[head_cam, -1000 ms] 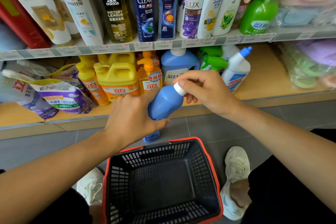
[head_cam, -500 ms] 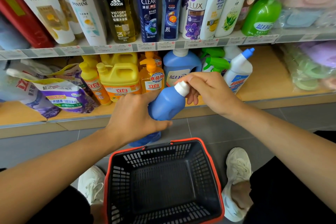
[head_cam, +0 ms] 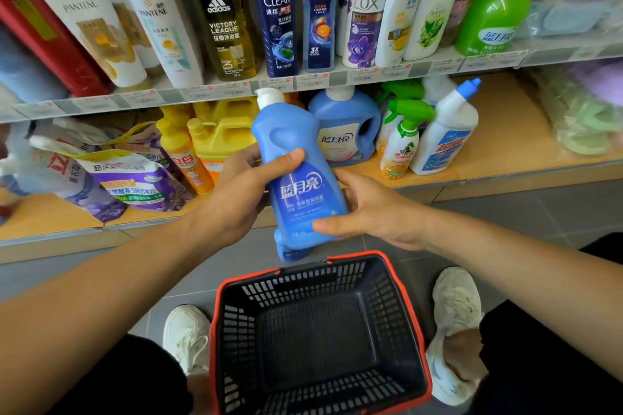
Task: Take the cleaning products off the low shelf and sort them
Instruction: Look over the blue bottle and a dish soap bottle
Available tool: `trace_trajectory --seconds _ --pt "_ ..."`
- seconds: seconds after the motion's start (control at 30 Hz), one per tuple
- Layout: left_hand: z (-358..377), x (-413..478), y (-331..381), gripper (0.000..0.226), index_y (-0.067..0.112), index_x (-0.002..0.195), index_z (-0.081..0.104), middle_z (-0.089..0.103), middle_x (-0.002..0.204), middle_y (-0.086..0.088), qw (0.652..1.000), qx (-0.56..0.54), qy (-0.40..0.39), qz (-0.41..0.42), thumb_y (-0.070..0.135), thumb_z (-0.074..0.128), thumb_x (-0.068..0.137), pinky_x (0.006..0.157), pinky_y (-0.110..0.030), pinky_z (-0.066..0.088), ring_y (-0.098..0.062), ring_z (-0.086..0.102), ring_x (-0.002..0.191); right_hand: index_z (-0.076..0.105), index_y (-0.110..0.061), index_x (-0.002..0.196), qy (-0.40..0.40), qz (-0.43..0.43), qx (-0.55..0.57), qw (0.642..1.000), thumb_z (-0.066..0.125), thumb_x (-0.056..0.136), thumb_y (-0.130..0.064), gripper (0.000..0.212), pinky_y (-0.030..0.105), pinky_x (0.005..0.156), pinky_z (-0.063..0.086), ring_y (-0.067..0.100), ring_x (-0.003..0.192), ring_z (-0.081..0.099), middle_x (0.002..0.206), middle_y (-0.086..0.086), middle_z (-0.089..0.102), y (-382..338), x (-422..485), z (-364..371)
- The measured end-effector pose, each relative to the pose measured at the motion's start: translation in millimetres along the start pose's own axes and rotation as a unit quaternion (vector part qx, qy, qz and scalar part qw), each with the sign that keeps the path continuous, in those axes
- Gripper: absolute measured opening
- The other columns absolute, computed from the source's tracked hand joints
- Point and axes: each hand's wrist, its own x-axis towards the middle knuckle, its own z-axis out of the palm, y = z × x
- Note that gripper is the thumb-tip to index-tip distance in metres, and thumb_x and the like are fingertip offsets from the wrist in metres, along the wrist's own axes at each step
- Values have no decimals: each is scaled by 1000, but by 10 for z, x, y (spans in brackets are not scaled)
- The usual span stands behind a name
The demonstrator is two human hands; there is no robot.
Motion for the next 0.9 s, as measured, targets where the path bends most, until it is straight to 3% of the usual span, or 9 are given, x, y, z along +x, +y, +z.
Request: trace_trajectory --seconds 0.1,0.2,0.33,0.43,0.57,0.6,0.67,0.73,0.9 --pt "-20 25 11 52 5 125 63 73 110 -13 999 -34 -8 1 29 79 81 89 -42 58 -24 71 98 53 -4 131 34 -32 -33 998 83 76 2 63 53 99 54 30 114 68 124 12 70 30 44 5" --pt "-65 55 50 42 16 116 67 75 104 -2 1000 -6 -13 9 33 74 79 80 -30 61 -13 71 93 58 -4 120 112 -66 -62 990 89 68 0 60 52 93 57 25 104 72 113 9 74 42 75 -25" --pt "-139 112 50 51 13 101 70 71 86 -1 995 57 80 -15 46 82 64 65 -23 56 -12 67 71 65 -20 106 228 -110 -128 959 91 61 -8 53 47 81 60 18 89 71 98 0 73 3 63 -105" --pt "-196 123 0 58 9 95 73 74 88 -6 982 115 148 -32 52 86 58 61 -26 58 -16 71 68 66 -30 104 293 -174 -138 930 86 58 -14 52 42 80 60 12 92 69 99 -8 71 -90 38 -146" --pt "-212 92 -65 47 20 99 67 72 95 -2 940 235 229 91 41 93 66 69 -35 60 -16 72 79 65 -29 114 319 -252 -186 895 83 58 -22 59 19 80 54 -2 98 63 108 -15 67 -213 -1 -133" --pt "-206 90 -60 44 24 102 66 71 100 3 938 254 201 127 36 92 69 76 -35 61 -13 71 88 65 -30 114 312 -261 -201 891 84 58 -23 59 15 80 52 -3 100 63 109 -16 67 -228 -12 -119" --pt "-169 78 -33 45 28 117 66 71 115 8 953 247 60 163 20 86 78 93 -37 57 -10 66 110 64 -33 114 293 -268 -232 888 89 60 -20 61 13 81 50 -3 102 62 111 -20 66 -225 -29 -95" --pt "-139 56 -29 52 21 129 63 71 122 2 960 218 -74 156 8 76 80 96 -36 56 -14 65 117 64 -34 114 278 -269 -237 891 92 62 -14 63 12 81 49 -4 102 63 110 -25 65 -197 -33 -84" --pt "-105 9 -8 59 10 136 59 72 120 -1 943 252 -108 187 -2 79 82 90 -34 59 -13 68 111 62 -38 116 252 -277 -207 904 91 63 -25 62 19 85 55 1 107 65 114 -23 67 -189 -47 -80"
